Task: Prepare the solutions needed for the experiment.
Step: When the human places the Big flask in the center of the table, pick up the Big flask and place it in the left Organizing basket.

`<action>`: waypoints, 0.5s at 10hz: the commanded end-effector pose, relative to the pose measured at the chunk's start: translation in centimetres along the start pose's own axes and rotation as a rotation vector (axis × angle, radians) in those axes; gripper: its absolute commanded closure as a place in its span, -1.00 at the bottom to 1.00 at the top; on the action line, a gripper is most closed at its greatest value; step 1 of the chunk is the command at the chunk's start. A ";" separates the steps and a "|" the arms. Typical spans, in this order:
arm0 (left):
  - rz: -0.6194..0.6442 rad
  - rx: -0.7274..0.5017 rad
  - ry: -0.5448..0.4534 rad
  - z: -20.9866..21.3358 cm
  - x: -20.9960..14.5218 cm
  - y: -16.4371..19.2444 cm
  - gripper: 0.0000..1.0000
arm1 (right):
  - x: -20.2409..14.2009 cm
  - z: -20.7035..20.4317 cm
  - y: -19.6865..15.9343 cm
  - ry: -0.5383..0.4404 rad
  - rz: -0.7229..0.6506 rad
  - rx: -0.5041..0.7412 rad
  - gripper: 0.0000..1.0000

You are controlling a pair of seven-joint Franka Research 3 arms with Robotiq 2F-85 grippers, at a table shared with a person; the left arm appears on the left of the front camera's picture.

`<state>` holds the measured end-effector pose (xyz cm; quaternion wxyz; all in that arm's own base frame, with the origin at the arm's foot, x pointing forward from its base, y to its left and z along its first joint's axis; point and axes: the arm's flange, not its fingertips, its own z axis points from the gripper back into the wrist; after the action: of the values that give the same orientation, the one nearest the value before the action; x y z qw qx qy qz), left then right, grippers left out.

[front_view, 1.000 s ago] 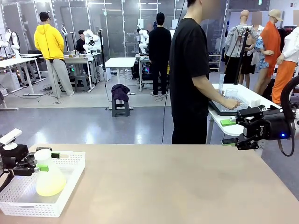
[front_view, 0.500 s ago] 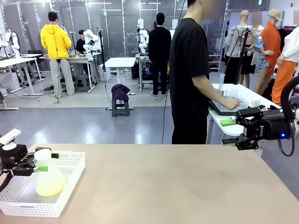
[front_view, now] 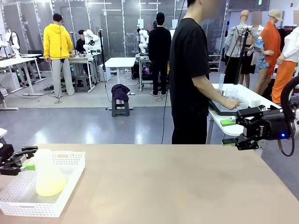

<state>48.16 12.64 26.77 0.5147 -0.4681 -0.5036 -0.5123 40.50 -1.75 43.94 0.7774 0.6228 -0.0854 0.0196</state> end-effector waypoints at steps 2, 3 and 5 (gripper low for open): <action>-0.001 0.038 0.078 3.8 1.0 -1.3 -1.00 | -0.1 0.1 0.1 0.000 0.004 0.010 -0.64; -0.013 0.086 0.113 5.3 2.2 -2.0 -1.00 | -0.1 0.1 0.1 0.000 0.004 0.010 -0.64; -0.119 0.174 0.222 7.4 7.1 -4.3 -1.00 | -0.1 0.1 0.1 0.000 0.004 0.010 -0.64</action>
<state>45.26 20.18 31.54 0.5564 -0.3849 -0.5164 -0.5249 40.50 -1.74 43.94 0.7775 0.6228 -0.0853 0.0196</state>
